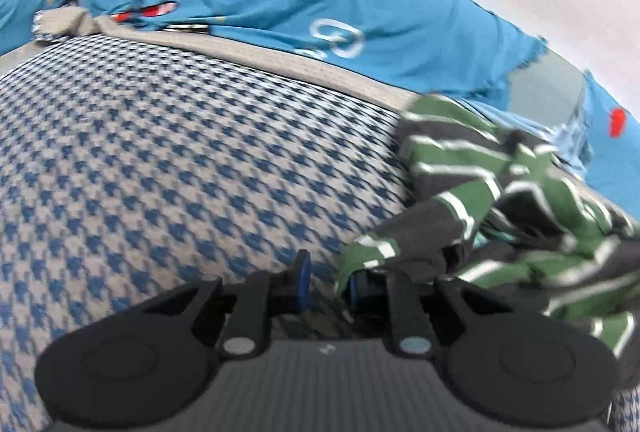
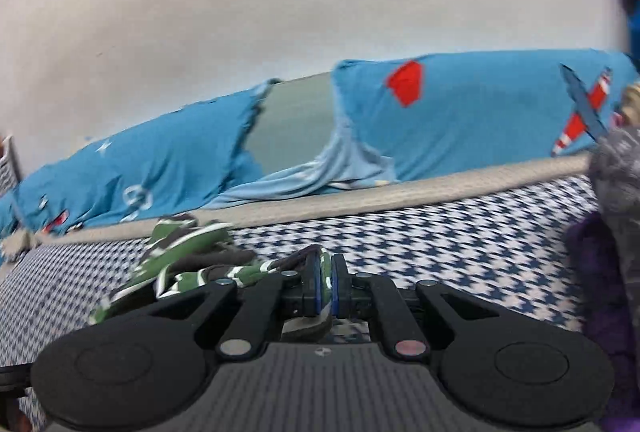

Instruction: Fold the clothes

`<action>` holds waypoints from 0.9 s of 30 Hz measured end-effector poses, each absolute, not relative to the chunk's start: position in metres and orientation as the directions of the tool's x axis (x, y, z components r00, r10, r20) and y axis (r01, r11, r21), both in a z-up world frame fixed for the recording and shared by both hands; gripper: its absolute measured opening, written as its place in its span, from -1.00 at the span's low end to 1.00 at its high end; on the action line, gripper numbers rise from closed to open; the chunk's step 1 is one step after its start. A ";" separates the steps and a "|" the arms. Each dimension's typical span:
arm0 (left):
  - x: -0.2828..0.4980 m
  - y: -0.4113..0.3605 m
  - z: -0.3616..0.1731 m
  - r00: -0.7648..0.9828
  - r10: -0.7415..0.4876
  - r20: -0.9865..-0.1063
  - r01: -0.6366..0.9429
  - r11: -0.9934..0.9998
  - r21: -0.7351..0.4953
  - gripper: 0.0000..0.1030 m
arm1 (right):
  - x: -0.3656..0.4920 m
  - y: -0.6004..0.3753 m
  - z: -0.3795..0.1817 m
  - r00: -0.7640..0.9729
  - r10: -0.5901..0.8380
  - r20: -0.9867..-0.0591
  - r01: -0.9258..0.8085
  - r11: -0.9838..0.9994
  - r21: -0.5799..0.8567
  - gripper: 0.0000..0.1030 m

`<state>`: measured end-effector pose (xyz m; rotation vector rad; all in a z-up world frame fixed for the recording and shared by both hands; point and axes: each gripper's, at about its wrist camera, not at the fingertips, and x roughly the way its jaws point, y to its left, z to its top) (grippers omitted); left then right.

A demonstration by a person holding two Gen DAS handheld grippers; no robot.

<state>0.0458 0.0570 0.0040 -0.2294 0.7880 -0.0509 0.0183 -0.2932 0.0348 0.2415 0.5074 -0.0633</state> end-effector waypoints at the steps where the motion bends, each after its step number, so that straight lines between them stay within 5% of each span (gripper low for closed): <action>1: 0.047 0.062 0.005 0.708 -0.117 -0.696 -0.056 0.974 -0.221 -0.68 | 0.019 -0.297 0.033 0.867 -0.013 -0.497 0.138 0.967 0.216 -0.88; 11: 0.054 0.081 0.002 0.700 -0.056 -0.712 -0.125 0.972 -0.199 -0.66 | 0.030 -0.304 0.009 0.805 -0.037 -0.591 0.197 0.958 0.209 -0.88; 17: 0.059 0.092 -0.002 0.677 -0.068 -0.733 -0.164 0.957 -0.240 -0.41 | 0.030 -0.304 0.008 0.795 0.003 -0.606 0.180 0.953 0.242 -0.71; 21: 0.051 0.099 0.005 0.698 -0.082 -0.712 -0.159 0.951 -0.266 -0.06 | 0.019 -0.308 0.017 0.814 -0.014 -0.580 0.196 0.947 0.253 -0.50; 27: 0.038 0.112 0.015 0.695 -0.170 -0.699 -0.117 0.932 -0.343 -0.02 | 0.002 -0.304 0.027 0.820 -0.012 -0.572 0.182 0.953 0.241 -0.38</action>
